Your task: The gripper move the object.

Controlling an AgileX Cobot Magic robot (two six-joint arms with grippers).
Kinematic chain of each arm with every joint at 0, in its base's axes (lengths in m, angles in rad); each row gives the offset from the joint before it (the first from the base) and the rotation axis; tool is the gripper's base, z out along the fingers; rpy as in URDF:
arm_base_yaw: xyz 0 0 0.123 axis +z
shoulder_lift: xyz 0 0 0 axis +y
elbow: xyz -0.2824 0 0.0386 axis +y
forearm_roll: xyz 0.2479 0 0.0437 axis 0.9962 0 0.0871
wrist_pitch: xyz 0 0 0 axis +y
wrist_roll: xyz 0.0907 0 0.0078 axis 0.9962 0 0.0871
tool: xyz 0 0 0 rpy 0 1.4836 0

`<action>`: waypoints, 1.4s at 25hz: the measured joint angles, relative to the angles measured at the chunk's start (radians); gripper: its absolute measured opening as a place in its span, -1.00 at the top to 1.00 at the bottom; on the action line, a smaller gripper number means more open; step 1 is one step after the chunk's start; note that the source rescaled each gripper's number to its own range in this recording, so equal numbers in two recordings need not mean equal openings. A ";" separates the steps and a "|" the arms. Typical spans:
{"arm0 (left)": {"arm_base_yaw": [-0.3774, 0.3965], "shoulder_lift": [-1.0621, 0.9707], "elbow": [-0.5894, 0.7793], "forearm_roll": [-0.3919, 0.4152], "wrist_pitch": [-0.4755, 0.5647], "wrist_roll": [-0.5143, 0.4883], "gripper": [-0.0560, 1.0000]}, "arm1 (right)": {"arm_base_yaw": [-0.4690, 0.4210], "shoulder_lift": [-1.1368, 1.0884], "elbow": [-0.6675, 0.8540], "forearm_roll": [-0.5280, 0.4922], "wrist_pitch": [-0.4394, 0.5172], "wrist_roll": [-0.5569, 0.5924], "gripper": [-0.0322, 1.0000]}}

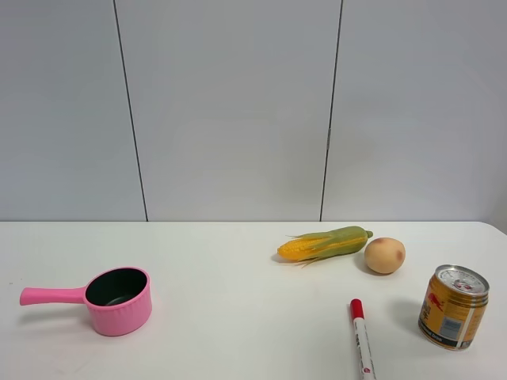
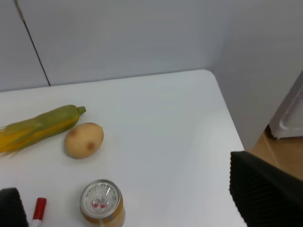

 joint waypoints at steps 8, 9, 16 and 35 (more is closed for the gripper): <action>0.000 0.000 0.000 0.000 0.000 0.000 -1.00 | 0.000 -0.248 0.207 0.000 0.129 0.045 -0.64; 0.000 0.000 0.000 0.000 0.000 0.000 -1.00 | 0.000 -0.265 0.227 0.000 0.155 0.061 -0.64; 0.000 0.000 0.000 0.000 0.000 0.000 -1.00 | 0.000 -0.331 0.341 0.005 0.210 0.085 -0.66; 0.000 0.000 0.000 0.000 0.000 0.000 -1.00 | 0.000 -0.556 0.536 0.045 0.067 0.087 -0.67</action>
